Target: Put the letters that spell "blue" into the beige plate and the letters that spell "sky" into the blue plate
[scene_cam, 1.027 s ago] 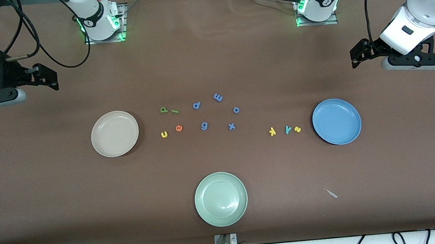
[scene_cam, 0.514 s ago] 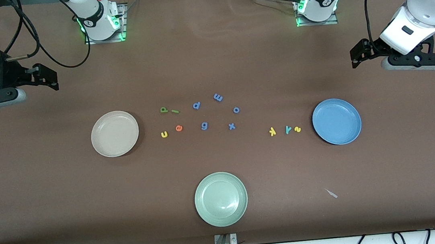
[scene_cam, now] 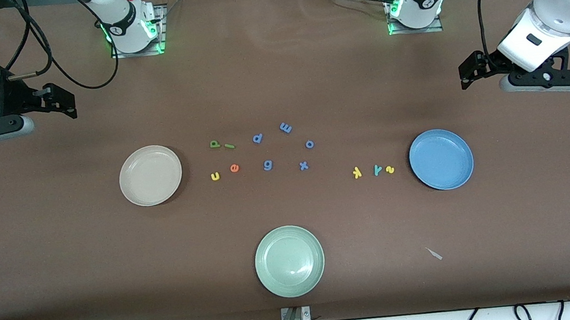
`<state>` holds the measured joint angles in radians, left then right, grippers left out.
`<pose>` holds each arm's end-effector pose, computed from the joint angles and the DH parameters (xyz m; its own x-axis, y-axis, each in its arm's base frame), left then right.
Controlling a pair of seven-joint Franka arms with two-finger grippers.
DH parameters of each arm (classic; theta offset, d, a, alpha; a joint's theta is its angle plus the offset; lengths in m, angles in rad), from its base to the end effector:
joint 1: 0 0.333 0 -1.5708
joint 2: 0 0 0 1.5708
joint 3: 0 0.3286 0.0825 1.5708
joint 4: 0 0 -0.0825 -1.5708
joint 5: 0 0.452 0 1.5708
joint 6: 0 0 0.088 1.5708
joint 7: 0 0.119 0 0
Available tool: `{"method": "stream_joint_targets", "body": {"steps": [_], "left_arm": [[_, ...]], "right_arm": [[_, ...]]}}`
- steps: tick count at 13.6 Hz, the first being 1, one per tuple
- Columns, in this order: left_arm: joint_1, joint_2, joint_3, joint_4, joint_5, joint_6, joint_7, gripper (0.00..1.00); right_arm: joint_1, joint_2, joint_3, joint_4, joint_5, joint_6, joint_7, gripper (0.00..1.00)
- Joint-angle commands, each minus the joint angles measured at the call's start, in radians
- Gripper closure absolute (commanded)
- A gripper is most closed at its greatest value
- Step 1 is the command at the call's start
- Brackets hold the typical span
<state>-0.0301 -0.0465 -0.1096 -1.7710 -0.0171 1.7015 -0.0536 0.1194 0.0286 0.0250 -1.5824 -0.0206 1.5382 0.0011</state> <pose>0.6054 -0.0880 0.5562 0.9962 -0.0835 -0.0239 -0.0833 -0.9965 0.0105 0.6198 0.0874 0.5983 0.9872 0.1418 -0.0727 0.1436 -0.9894 0.0199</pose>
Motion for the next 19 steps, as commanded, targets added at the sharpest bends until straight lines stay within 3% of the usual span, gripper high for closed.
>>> {"method": "stream_joint_targets", "body": {"steps": [1,14,16,19], "left_arm": [[0.003,-0.003,-0.002,0.019,0.028,-0.025,0.014,0.00],[-0.017,0.057,-0.007,0.021,0.026,-0.106,0.052,0.00],[-0.019,0.086,-0.008,0.034,0.026,-0.106,0.052,0.00],[-0.056,0.216,-0.010,0.117,0.025,-0.106,0.064,0.00]], "right_arm": [[-0.004,0.010,0.001,0.025,0.010,-0.009,-0.003,0.00],[-0.006,0.010,0.001,0.025,0.010,-0.007,0.003,0.00],[-0.007,0.010,0.000,0.025,0.008,-0.007,0.003,0.00],[-0.010,0.011,0.000,0.025,0.010,-0.006,0.005,0.00]]}}
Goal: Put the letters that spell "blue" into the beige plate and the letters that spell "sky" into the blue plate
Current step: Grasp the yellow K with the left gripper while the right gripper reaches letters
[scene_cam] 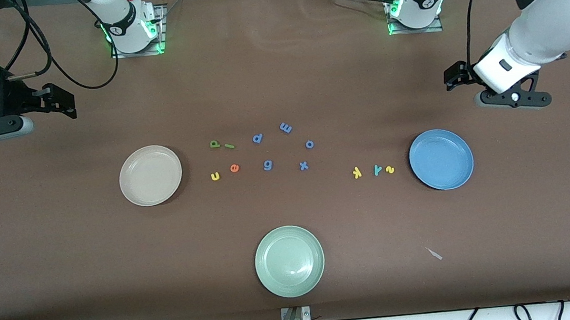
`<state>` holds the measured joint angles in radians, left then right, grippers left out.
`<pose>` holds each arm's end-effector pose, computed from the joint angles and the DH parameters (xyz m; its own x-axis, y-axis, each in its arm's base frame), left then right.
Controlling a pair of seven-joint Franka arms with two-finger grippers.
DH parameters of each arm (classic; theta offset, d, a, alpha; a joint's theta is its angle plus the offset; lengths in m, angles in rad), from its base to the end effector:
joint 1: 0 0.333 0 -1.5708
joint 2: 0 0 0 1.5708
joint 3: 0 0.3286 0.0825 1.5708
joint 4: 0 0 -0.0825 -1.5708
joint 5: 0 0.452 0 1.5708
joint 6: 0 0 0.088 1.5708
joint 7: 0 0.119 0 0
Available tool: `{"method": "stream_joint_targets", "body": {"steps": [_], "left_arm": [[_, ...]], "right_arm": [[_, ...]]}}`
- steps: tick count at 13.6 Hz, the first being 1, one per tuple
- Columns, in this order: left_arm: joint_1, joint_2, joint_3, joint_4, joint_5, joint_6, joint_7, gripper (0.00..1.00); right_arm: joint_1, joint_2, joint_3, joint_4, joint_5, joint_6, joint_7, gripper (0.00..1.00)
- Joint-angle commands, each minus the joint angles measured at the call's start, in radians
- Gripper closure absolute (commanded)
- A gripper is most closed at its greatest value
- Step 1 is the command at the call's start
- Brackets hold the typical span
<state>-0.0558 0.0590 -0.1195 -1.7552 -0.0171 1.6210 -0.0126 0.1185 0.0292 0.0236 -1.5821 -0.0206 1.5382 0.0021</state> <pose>0.6141 -0.1095 0.4939 0.9684 -0.1590 -0.1919 -0.1579 -0.9872 0.0212 0.6202 0.0860 0.5981 0.9877 0.1385 -0.0730 0.1403 -0.9899 0.0200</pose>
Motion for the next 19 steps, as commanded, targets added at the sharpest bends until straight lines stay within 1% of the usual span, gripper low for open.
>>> {"method": "stream_joint_targets", "body": {"steps": [1,2,3,5,6,9,12,15,17,19], "left_arm": [[-0.044,0.170,0.000,0.158,0.023,-0.026,0.055,0.00],[-0.073,0.227,0.003,0.211,0.028,-0.026,0.063,0.00],[-0.081,0.276,0.003,0.255,0.028,-0.023,0.062,0.00],[-0.094,0.364,0.001,0.304,0.019,-0.013,0.048,0.00],[-0.107,0.399,0.001,0.325,0.022,0.015,0.021,0.00],[-0.134,0.484,0.001,0.326,0.025,0.155,-0.120,0.00],[-0.199,0.559,0.001,0.326,0.026,0.235,-0.372,0.00],[-0.246,0.626,0.001,0.310,0.025,0.356,-0.559,0.00],[-0.275,0.657,0.001,0.307,0.026,0.399,-0.639,0.00],[-0.282,0.683,0.001,0.293,0.026,0.428,-0.671,0.00]], "right_arm": [[-0.013,0.012,0.001,0.027,0.013,-0.006,0.004,0.00],[-0.011,0.012,0.001,0.025,0.016,-0.006,0.004,0.00],[-0.013,0.012,0.001,0.025,0.018,-0.003,0.006,0.00],[-0.023,0.014,-0.005,0.027,0.018,0.026,0.006,0.00],[-0.028,0.020,-0.007,0.027,0.018,0.028,0.006,0.00],[-0.025,0.021,-0.005,0.027,0.005,0.026,0.004,0.00],[-0.016,0.021,-0.002,0.024,0.005,0.014,0.001,0.00],[-0.010,0.029,0.006,0.019,0.007,-0.012,0.001,0.01],[0.013,0.061,0.006,0.025,0.008,-0.007,0.001,0.01],[0.015,0.084,0.006,0.025,0.011,0.000,0.003,0.01]]}}
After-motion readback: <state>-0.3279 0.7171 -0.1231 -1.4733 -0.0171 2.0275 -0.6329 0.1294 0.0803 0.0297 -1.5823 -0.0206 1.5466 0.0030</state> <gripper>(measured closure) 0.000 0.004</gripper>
